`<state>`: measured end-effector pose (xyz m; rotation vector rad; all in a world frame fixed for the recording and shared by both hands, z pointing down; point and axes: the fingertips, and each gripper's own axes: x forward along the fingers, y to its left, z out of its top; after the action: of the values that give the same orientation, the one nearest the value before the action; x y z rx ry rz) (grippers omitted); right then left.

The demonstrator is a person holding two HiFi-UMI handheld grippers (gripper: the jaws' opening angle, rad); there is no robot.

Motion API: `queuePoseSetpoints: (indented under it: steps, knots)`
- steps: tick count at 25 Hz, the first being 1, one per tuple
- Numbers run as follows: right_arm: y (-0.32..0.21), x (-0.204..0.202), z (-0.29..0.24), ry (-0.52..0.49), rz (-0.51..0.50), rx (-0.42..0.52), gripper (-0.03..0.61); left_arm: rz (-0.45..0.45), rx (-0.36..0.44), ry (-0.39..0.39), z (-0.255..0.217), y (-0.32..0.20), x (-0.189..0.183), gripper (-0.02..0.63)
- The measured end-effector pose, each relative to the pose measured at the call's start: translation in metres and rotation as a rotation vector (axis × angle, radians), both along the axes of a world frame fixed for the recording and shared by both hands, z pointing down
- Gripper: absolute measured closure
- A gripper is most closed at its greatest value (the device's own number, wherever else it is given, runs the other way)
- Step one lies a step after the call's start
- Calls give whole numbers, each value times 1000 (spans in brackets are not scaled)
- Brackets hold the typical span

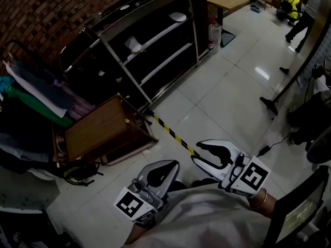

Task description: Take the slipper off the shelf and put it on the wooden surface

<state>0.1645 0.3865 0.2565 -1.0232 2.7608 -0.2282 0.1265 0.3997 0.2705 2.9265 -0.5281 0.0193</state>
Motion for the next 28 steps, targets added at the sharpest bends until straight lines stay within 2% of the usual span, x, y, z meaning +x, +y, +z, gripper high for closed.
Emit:
queuePoseSetpoints:
  steps: [3,6,8,11,15,22,25,28]
  knots:
    - [-14,38,8,28,81,-66,457,36,-87,28,16,-15,11,621]
    - [-40,48,19,43,120,-107,457,-24,-108,15,22,-51,-10,621]
    - [-68,40,28,38,117,-141,457,-77,-96,20,22,-84,-26,621]
    - [-119,23,37,54,101,-139,456,-109,-69,39,24,-138,-43,621]
    - [-190,6,28,66,102,-96,456,-104,-55,17,23,-212,-63,621]
    - [-315,-3,15,116,145,-15,451,-84,-1,42,10,-337,-83,621]
    - [-352,-3,29,165,156,-52,451,-69,-10,82,11,-375,-80,621]
    - [-391,-3,49,247,188,-119,448,-51,2,83,12,-398,-77,621]
